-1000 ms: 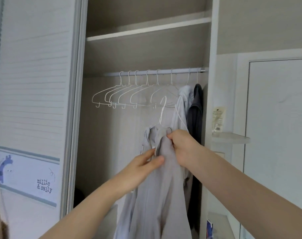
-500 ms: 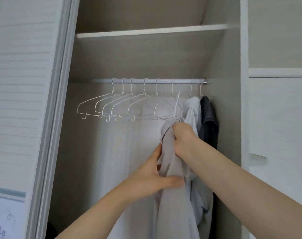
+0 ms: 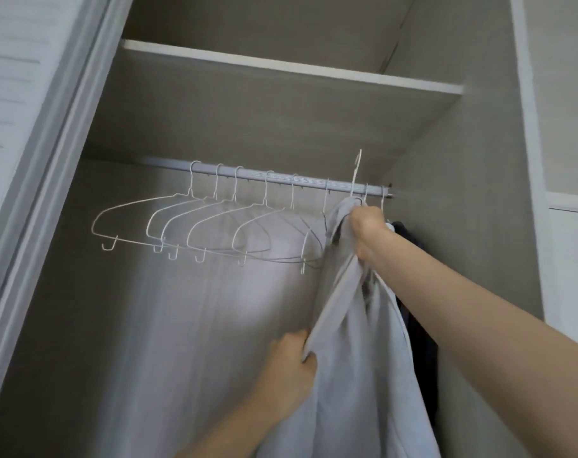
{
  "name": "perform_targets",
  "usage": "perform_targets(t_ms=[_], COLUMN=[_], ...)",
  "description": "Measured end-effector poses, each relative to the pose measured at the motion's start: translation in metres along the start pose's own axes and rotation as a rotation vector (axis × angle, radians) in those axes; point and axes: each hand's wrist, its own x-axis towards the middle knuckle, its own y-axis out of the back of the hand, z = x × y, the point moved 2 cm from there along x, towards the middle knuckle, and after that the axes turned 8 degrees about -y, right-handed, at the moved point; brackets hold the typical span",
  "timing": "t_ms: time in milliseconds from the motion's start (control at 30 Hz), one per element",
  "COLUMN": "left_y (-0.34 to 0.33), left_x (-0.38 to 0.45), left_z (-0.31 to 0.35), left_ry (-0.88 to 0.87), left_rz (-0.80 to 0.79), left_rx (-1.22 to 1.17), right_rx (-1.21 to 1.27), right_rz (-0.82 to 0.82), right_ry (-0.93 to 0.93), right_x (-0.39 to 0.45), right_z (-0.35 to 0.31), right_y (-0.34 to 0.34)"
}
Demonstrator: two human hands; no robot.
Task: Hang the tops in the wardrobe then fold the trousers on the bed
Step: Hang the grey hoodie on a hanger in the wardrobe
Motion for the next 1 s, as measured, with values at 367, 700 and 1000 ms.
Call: perform_targets(t_ms=[367,700,1000], left_y=[-0.005,-0.04,-0.044], left_x=[0.049,0.057,0.035], left_z=[-0.048,-0.063,-0.054], left_ry=[0.064,0.067,0.047], left_rz=[-0.014,-0.118,-0.148], left_rx=[-0.267,-0.259,-0.239], right_rx=[-0.98,-0.284,-0.265], right_rz=[0.293,0.158,0.162], right_ry=[0.213,0.066,0.189], right_x=[0.093,0.12,0.091], right_z=[0.009,0.016,0.029], right_y=[-0.004,0.001,0.019])
